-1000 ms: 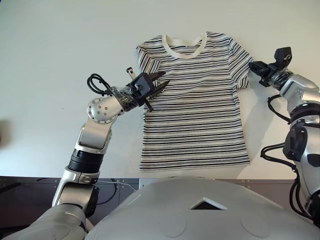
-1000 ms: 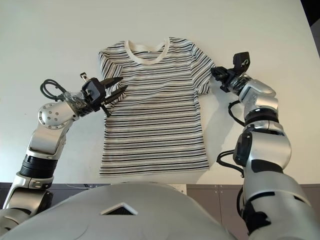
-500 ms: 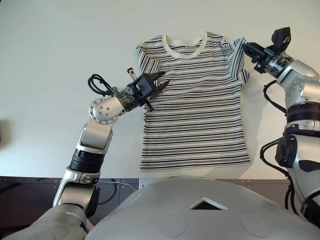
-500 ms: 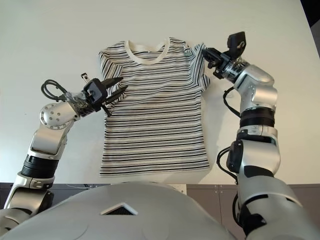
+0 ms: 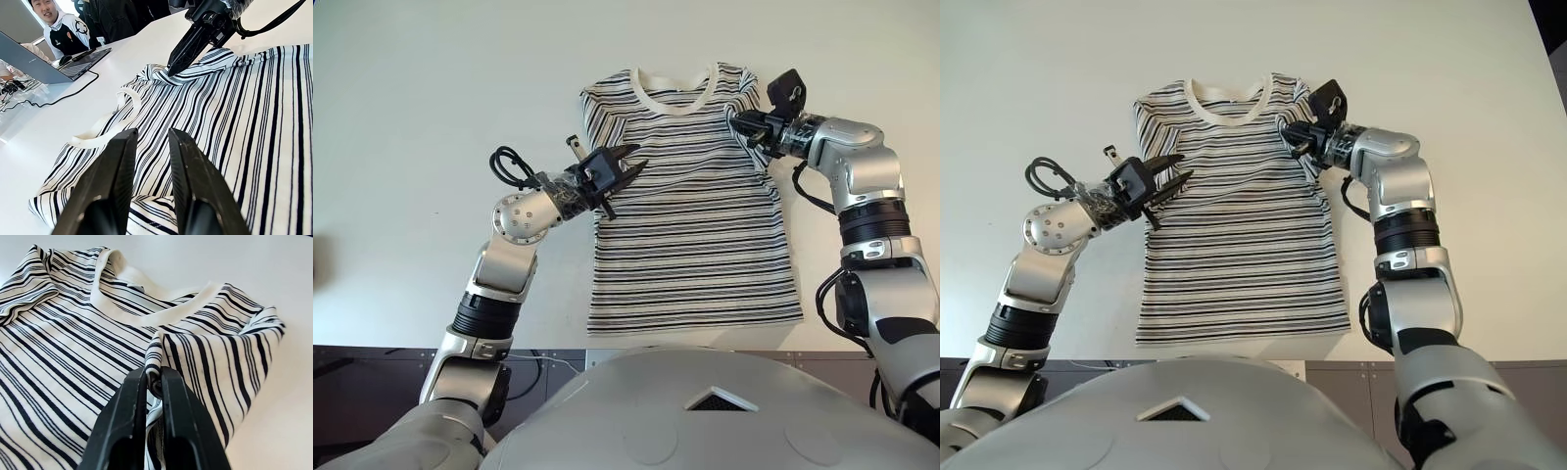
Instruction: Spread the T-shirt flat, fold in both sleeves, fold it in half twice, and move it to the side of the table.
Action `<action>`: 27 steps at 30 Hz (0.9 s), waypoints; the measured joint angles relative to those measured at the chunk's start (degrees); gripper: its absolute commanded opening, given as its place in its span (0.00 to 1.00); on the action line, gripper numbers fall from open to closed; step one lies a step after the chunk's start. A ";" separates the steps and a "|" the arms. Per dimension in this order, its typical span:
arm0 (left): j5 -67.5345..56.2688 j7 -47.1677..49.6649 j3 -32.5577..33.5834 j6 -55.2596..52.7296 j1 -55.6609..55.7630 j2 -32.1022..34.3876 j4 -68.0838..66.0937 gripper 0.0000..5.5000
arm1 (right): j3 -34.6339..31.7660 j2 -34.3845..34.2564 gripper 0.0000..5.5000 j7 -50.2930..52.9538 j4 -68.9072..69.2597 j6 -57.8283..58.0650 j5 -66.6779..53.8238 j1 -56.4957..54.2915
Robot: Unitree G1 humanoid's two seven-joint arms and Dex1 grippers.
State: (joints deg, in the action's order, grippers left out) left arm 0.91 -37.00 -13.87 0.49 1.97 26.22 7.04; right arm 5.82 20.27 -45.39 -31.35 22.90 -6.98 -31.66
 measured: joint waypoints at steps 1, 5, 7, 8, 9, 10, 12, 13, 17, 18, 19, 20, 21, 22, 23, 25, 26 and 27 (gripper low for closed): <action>0.02 0.01 -0.01 0.00 -0.01 0.00 -0.02 0.21 | 0.02 0.00 0.08 -0.45 0.69 0.15 -0.09 0.00; 0.49 0.03 -0.02 0.03 -0.04 0.00 -0.08 0.21 | -0.37 0.02 0.08 -1.74 2.28 1.24 -1.25 -0.01; 0.53 0.09 -0.01 0.04 -0.11 0.00 -0.10 0.21 | -1.27 0.16 0.08 -3.19 4.02 2.48 -3.06 -0.03; 0.53 0.10 -0.01 0.05 -0.14 0.00 -0.12 0.21 | -1.99 0.27 0.08 -3.82 5.13 3.17 -4.11 -0.05; 0.54 0.11 0.00 0.05 -0.17 0.00 -0.13 0.21 | -2.61 0.64 0.12 -4.08 6.17 3.34 -4.67 -0.06; 0.54 0.12 0.00 0.05 -0.20 0.00 -0.13 0.21 | -3.04 1.12 0.15 -4.11 6.58 3.34 -4.77 -0.09; 0.54 0.14 0.00 0.05 -0.36 0.00 -0.13 0.21 | -3.73 2.31 0.20 -4.04 6.63 3.34 -5.04 -0.08; 0.55 0.16 0.01 0.05 -0.47 0.00 -0.13 0.21 | -4.16 2.79 0.21 -4.07 6.97 3.35 -5.11 0.01; 0.53 0.01 0.21 -0.02 -2.02 0.61 0.93 0.21 | -3.60 7.65 0.21 -7.90 15.05 1.22 -5.05 6.54; 0.54 -0.23 0.30 0.02 -2.59 1.48 1.23 0.21 | -2.73 9.09 0.21 -8.84 16.80 -0.15 -4.43 9.68; 0.56 -0.31 0.54 0.06 -2.99 2.00 1.24 0.21 | -2.14 9.69 0.21 -9.09 17.44 -0.89 -3.81 12.03; 0.57 -0.32 0.73 0.13 -3.34 2.48 1.24 0.21 | -1.08 10.06 0.21 -9.18 17.87 -2.25 -2.76 14.96; 0.59 -0.32 0.73 0.15 -3.41 2.54 1.23 0.21 | -0.31 10.06 0.21 -9.17 17.89 -2.88 -2.18 16.48; 0.59 -0.32 0.73 0.16 -3.40 2.54 1.23 0.21 | -0.04 10.05 0.21 -9.12 17.89 -3.60 -2.09 17.28; 0.58 -0.31 0.70 0.16 -3.39 2.53 1.23 0.21 | 0.00 10.05 0.21 -8.85 17.88 -4.61 -1.88 17.66; 0.59 -0.31 0.57 0.16 -3.39 2.51 1.24 0.21 | 0.21 10.00 0.21 -8.55 17.22 -6.02 -1.26 17.79; 0.59 -0.41 0.53 0.16 -3.39 2.51 1.24 0.21 | 0.64 9.92 0.21 -8.36 16.30 -6.74 -0.87 18.07; 0.59 -0.73 0.53 0.20 -3.39 2.67 1.24 0.21 | 0.99 9.75 0.21 -8.17 15.54 -7.47 -0.68 18.63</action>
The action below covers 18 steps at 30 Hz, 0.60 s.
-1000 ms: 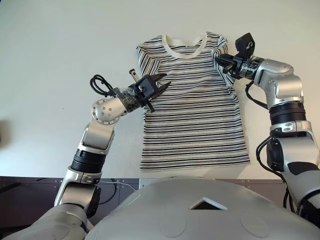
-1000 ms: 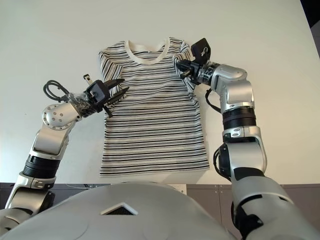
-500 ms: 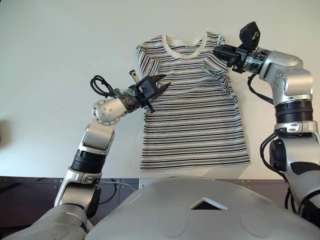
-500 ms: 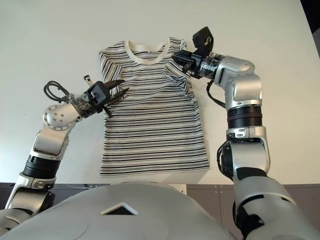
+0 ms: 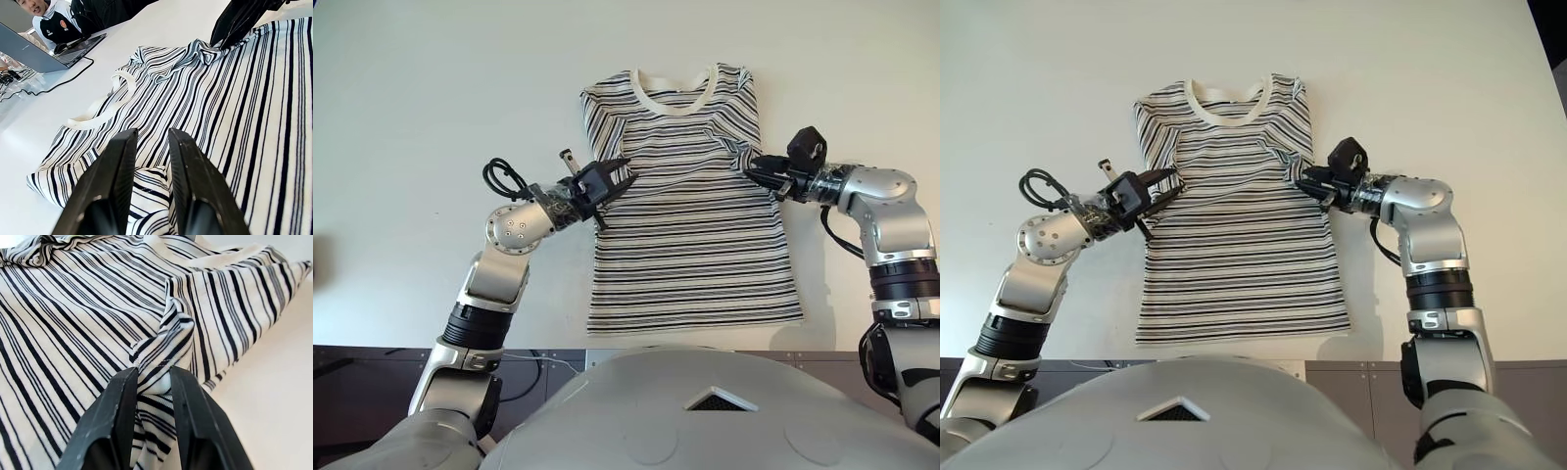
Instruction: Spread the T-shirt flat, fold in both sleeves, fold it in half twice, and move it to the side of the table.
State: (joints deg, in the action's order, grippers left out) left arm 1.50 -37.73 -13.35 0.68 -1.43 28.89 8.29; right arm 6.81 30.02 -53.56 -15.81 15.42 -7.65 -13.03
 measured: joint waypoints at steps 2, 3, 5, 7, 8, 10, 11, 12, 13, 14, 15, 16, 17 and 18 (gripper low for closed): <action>-0.03 -0.85 0.11 0.25 -0.09 1.05 0.39 0.21 | -0.35 -0.03 0.21 0.08 0.67 -0.47 -0.55 0.65; -0.25 -1.84 0.88 0.45 -0.51 2.29 1.85 0.21 | -1.74 0.03 0.21 -0.07 3.01 0.20 -2.25 1.95; -1.81 -4.00 3.70 1.34 -2.19 5.74 5.75 0.21 | -5.26 1.06 0.21 -0.96 10.61 1.62 -6.32 5.05; -4.39 -7.28 6.55 2.51 -6.07 9.76 10.04 0.21 | -9.34 4.75 0.21 -2.50 20.05 2.43 -9.71 9.61; -5.86 -9.08 8.06 3.43 -8.65 11.61 11.90 0.21 | -11.61 6.67 0.21 -3.08 24.48 2.65 -10.73 12.77; -9.05 -12.46 12.32 6.08 -15.46 15.06 15.73 0.21 | -14.94 9.86 0.21 -4.38 32.40 1.40 -10.67 21.27; -10.42 -14.59 15.12 8.31 -20.83 16.93 17.14 0.21 | -16.45 11.50 0.21 -5.25 35.94 -0.50 -10.05 27.44; -10.34 -16.26 17.07 12.44 -25.40 18.17 17.28 0.21 | -17.67 12.18 0.21 -5.77 38.17 -2.97 -8.60 32.23; -9.85 -17.57 18.08 16.65 -28.93 19.05 16.52 0.21 | -18.23 12.51 0.21 -5.91 38.98 -4.69 -7.66 35.63; -8.71 -18.76 18.86 22.42 -33.00 20.00 15.03 0.21 | -19.06 12.57 0.21 -6.08 39.56 -7.12 -6.39 39.57; -6.98 -19.84 19.79 28.58 -36.34 20.76 12.80 0.21 | -19.74 12.60 0.21 -6.08 39.94 -10.21 -4.78 43.16; -4.76 -20.52 20.77 35.13 -39.18 21.97 9.99 0.21 | -20.37 12.66 0.21 -6.09 40.07 -13.88 -2.66 46.66; -2.79 -20.55 21.23 40.06 -40.65 22.70 7.48 0.21 | -20.97 12.72 0.21 -6.08 39.99 -17.13 -0.87 49.04; 1.36 -20.27 22.04 47.43 -42.22 23.46 3.59 0.21 | -21.84 13.32 0.21 -6.09 39.09 -22.19 1.59 51.88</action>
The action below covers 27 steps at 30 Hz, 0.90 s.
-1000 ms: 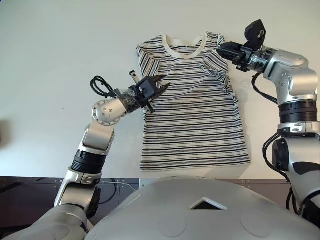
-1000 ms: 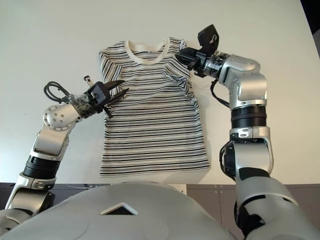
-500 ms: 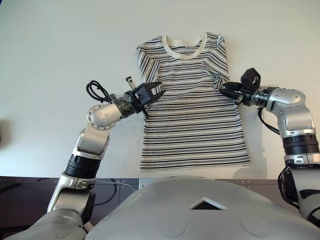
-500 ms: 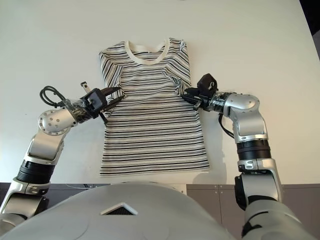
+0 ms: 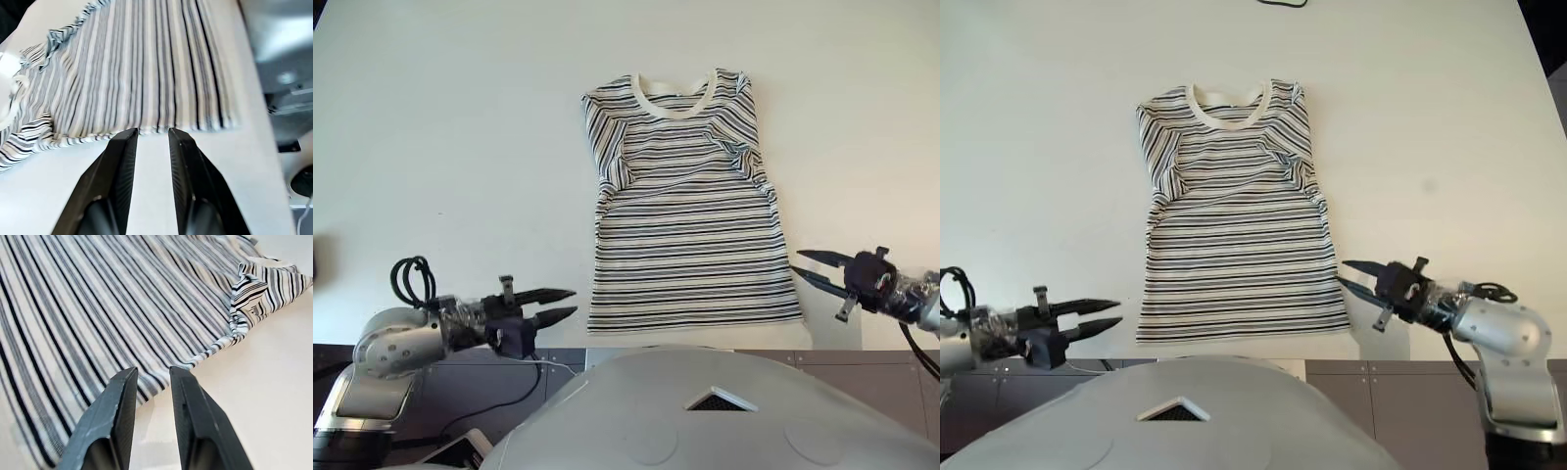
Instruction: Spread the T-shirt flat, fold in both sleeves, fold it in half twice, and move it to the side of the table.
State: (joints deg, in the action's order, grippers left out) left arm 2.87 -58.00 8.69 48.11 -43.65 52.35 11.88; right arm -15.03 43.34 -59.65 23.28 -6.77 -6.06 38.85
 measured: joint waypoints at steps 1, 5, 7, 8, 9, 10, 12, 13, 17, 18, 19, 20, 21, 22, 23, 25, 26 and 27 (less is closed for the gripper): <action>2.32 0.62 0.06 3.68 -0.82 0.09 -1.78 0.21 | -0.18 0.50 0.21 0.00 -1.06 -2.39 1.03 0.62; 13.22 6.53 -0.82 13.85 -0.27 -1.35 -7.12 0.21 | -0.39 1.97 0.21 0.64 -5.13 -8.04 2.72 -0.98; 17.49 10.29 -1.94 16.06 2.72 -2.97 -8.07 0.21 | 0.30 2.12 0.21 1.34 -6.34 -9.68 3.74 -1.66; 19.86 12.35 -2.62 16.97 4.68 -3.90 -8.81 0.21 | 0.61 2.12 0.21 1.69 -7.03 -10.54 4.03 -1.91; 21.55 14.09 -3.38 17.49 6.26 -4.66 -9.33 0.21 | 0.94 2.19 0.21 1.82 -7.58 -10.87 4.40 -2.31; 22.96 15.70 -4.03 17.66 7.21 -5.16 -9.55 0.21 | 1.45 2.26 0.21 2.02 -7.92 -11.00 4.81 -2.67; 25.01 18.55 -5.05 17.70 8.40 -5.90 -9.90 0.21 | 2.56 2.44 0.21 2.17 -8.18 -11.23 4.91 -3.91; 25.68 19.67 -5.51 17.72 8.55 -5.95 -9.99 0.21 | 2.77 2.58 0.21 2.18 -8.22 -11.54 4.91 -4.42; 28.31 23.23 -7.84 17.71 9.08 -5.68 -9.40 0.21 | 3.11 3.25 0.21 2.19 -9.13 -11.96 4.89 -5.62; 28.58 23.67 -8.54 17.68 9.17 -5.49 -9.22 0.21 | 3.20 3.64 0.21 2.19 -9.18 -11.96 4.89 -5.93; 28.58 23.85 -9.06 17.60 9.29 -4.77 -8.96 0.21 | 3.27 3.90 0.21 2.19 -9.20 -11.96 4.88 -6.07; 28.57 24.01 -9.38 17.58 9.30 -4.07 -8.84 0.21 | 3.36 4.04 0.21 2.19 -9.29 -12.05 4.89 -6.11; 28.42 24.17 -9.77 17.55 9.29 -3.24 -8.77 0.24 | 3.40 4.11 0.22 2.22 -9.39 -12.17 4.91 -6.12; 27.91 24.21 -10.20 17.36 9.26 -2.33 -8.75 0.26 | 3.42 4.15 0.22 2.32 -9.55 -12.43 4.95 -6.11; 27.03 24.21 -10.68 17.06 9.19 -1.25 -8.75 0.28 | 3.49 4.18 0.22 2.73 -9.86 -12.81 5.26 -6.10; 25.48 24.21 -11.63 16.26 9.18 0.28 -8.75 0.33 | 4.20 4.18 0.22 3.14 -9.96 -13.02 5.86 -6.07; 24.92 24.21 -11.87 15.92 9.17 0.68 -8.72 0.33 | 4.47 4.19 0.22 3.40 -9.97 -13.06 5.90 -6.08; 24.76 24.29 -11.98 15.84 9.00 1.20 -8.49 0.33 | 4.51 4.19 0.22 3.65 -10.03 -13.09 5.94 -6.08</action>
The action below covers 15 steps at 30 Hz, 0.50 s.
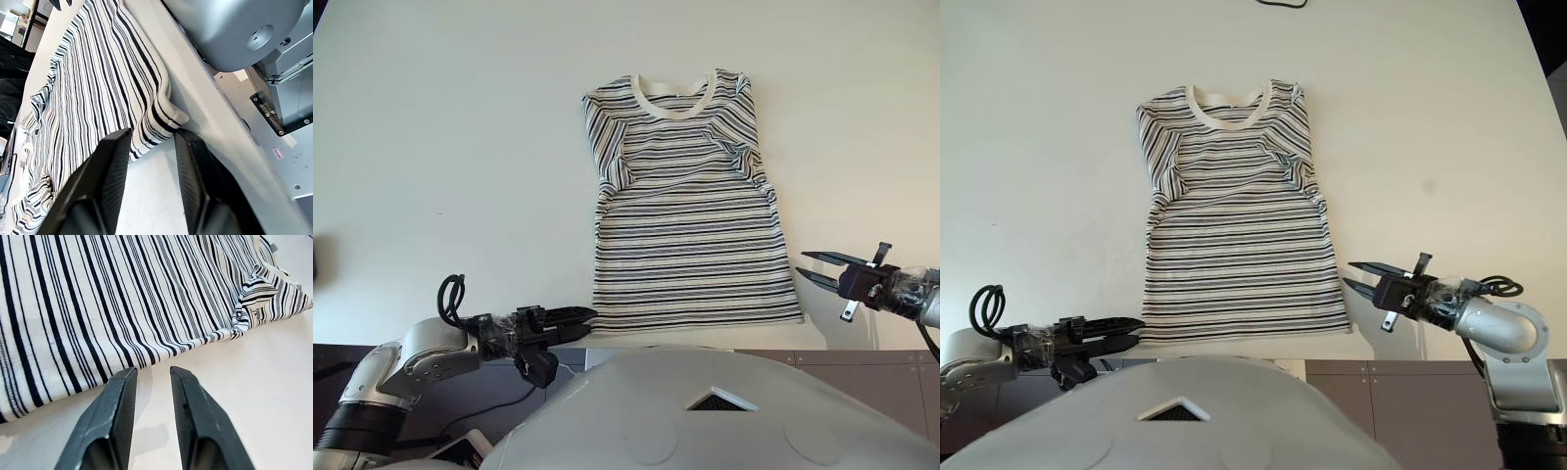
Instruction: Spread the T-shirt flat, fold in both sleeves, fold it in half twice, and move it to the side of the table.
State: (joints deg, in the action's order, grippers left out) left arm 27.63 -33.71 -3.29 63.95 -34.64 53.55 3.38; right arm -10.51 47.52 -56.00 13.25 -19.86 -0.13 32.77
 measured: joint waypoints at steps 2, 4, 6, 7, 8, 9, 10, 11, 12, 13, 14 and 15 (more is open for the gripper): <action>-0.02 0.61 -0.32 -0.08 -0.75 1.21 0.24 0.33 | 0.09 0.04 0.22 0.28 -0.31 -0.06 0.02 -0.02; -0.02 1.13 -0.62 -0.25 -0.90 1.64 0.24 0.33 | 0.61 0.07 0.22 0.52 -0.32 -0.06 0.41 -0.16; 0.18 1.84 -0.90 -0.32 -0.82 1.72 0.20 0.33 | 0.98 0.07 0.22 0.79 0.01 0.05 0.54 -0.36; 0.30 2.21 -1.10 -0.33 -0.63 1.72 0.12 0.33 | 1.23 0.07 0.22 0.87 0.30 0.06 0.54 -0.50; 0.61 2.80 -1.35 -0.33 -0.50 1.72 0.03 0.33 | 1.45 0.07 0.22 0.95 0.44 0.06 0.54 -0.60; 0.93 3.32 -1.62 -0.33 -0.12 1.70 -0.04 0.33 | 1.85 0.07 0.22 1.08 0.55 0.07 0.55 -0.73; 1.25 3.82 -1.85 -0.33 0.28 1.65 -0.12 0.33 | 2.02 0.07 0.22 1.32 0.66 0.07 0.55 -0.73; 1.47 4.18 -2.09 -0.34 0.56 1.64 -0.19 0.33 | 2.06 0.07 0.22 1.45 0.69 0.06 0.55 -0.71; 2.01 4.93 -2.31 -0.35 0.74 1.64 -0.20 0.33 | 2.15 0.07 0.22 1.52 0.68 0.05 0.57 -0.72; 2.38 5.49 -2.58 -0.38 0.81 1.63 -0.21 0.33 | 2.22 0.09 0.22 1.55 0.67 0.03 0.59 -0.74; 2.53 5.77 -2.94 -0.39 0.91 1.63 -0.24 0.33 | 2.25 0.16 0.22 1.66 0.60 0.01 0.71 -0.82; 2.54 6.06 -3.26 -0.48 1.05 1.63 -0.32 0.29 | 2.28 0.23 0.22 1.74 0.43 -0.03 1.01 -0.96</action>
State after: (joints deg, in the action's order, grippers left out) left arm 30.17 -27.65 -6.55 63.48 -33.60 55.19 3.06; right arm -8.23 47.76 -54.26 13.67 -19.89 0.88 31.81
